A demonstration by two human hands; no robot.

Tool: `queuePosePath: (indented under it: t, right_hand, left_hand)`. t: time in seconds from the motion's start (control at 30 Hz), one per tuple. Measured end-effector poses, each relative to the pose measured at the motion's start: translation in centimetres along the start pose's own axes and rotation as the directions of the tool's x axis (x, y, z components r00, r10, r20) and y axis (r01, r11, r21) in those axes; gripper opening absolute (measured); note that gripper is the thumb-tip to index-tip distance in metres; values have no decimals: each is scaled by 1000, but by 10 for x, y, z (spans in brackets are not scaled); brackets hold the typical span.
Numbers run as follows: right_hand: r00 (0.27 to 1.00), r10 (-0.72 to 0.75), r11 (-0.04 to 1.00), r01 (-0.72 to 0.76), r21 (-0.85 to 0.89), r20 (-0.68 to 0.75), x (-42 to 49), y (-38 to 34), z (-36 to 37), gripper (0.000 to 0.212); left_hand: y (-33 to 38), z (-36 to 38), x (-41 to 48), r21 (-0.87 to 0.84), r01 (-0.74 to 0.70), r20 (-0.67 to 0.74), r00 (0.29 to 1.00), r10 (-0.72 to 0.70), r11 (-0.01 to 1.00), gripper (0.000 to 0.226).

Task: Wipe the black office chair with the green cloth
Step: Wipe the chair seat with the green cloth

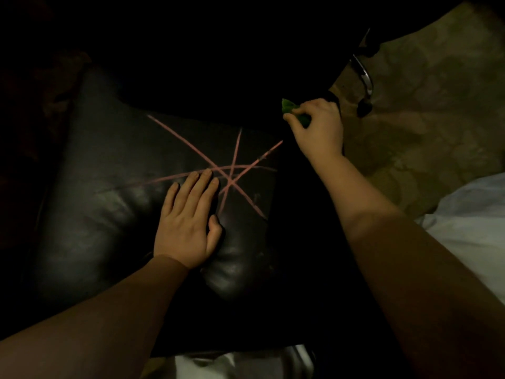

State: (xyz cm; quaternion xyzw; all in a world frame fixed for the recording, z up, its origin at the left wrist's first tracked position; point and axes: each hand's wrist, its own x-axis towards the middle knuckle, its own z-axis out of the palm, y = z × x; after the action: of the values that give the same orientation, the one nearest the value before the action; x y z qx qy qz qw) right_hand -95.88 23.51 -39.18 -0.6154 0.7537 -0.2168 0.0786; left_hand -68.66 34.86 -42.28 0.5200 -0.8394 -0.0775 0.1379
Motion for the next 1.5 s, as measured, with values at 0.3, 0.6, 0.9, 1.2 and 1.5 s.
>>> queuePosePath:
  t: [0.3, 0.6, 0.9, 1.2, 1.5]
  right_hand:
    - [999, 10, 998, -7, 61, -51, -36, -10, -2, 25]
    - [998, 40, 994, -35, 100, -41, -136, -28, -17, 23]
    - [998, 67, 991, -65, 118, -13, -233, -49, -25, 22]
    - [999, 37, 991, -34, 130, -22, -289, -65, -30, 22]
    - [989, 19, 990, 2, -143, 148, -303, -76, -39, 50]
  left_hand:
    - [-2, 3, 0, -4, 2, -8, 1000, -2, 1000, 63]
    - [2, -4, 0, -21, 12, 8, 1000, -12, 1000, 63]
    - [1, -8, 0, -65, 13, 26, 1000, -11, 998, 62]
    - [1, -8, 0, -75, 14, 23, 1000, -12, 997, 62]
    - [0, -6, 0, -71, 7, -2, 1000, -7, 997, 62]
